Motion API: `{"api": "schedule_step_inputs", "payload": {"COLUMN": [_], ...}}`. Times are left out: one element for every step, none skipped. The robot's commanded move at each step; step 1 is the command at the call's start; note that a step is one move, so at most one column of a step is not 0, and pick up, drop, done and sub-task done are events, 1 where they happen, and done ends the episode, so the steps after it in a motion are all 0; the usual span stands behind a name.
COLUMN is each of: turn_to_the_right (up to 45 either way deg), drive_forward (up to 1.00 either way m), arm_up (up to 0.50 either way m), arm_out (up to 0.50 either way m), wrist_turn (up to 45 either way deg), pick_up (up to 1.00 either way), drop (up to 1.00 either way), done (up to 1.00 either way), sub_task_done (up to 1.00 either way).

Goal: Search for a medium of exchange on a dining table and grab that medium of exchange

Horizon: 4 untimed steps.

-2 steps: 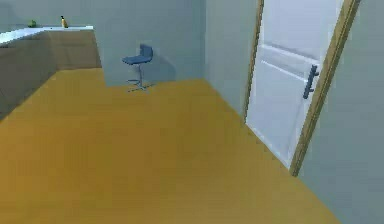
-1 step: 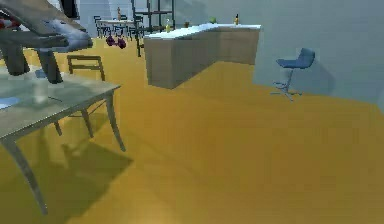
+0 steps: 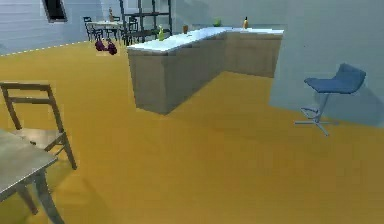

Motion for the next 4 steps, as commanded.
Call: {"api": "schedule_step_inputs", "payload": {"turn_to_the_right": [0.0, -30.0, 0.0, 3.0], "drive_forward": [0.80, 0.00, 0.40, 0.00], "arm_up": [0.00, 0.00, 0.00, 0.00], "arm_out": [0.00, 0.00, 0.00, 0.00], "wrist_turn": [0.0, 0.0, 0.0, 0.0], "pick_up": [0.00, 0.00, 0.00, 0.00], "drop": [0.00, 0.00, 0.00, 0.00], "done": [0.00, 0.00, 0.00, 0.00], "sub_task_done": [0.00, 0.00, 0.00, 0.00]}}
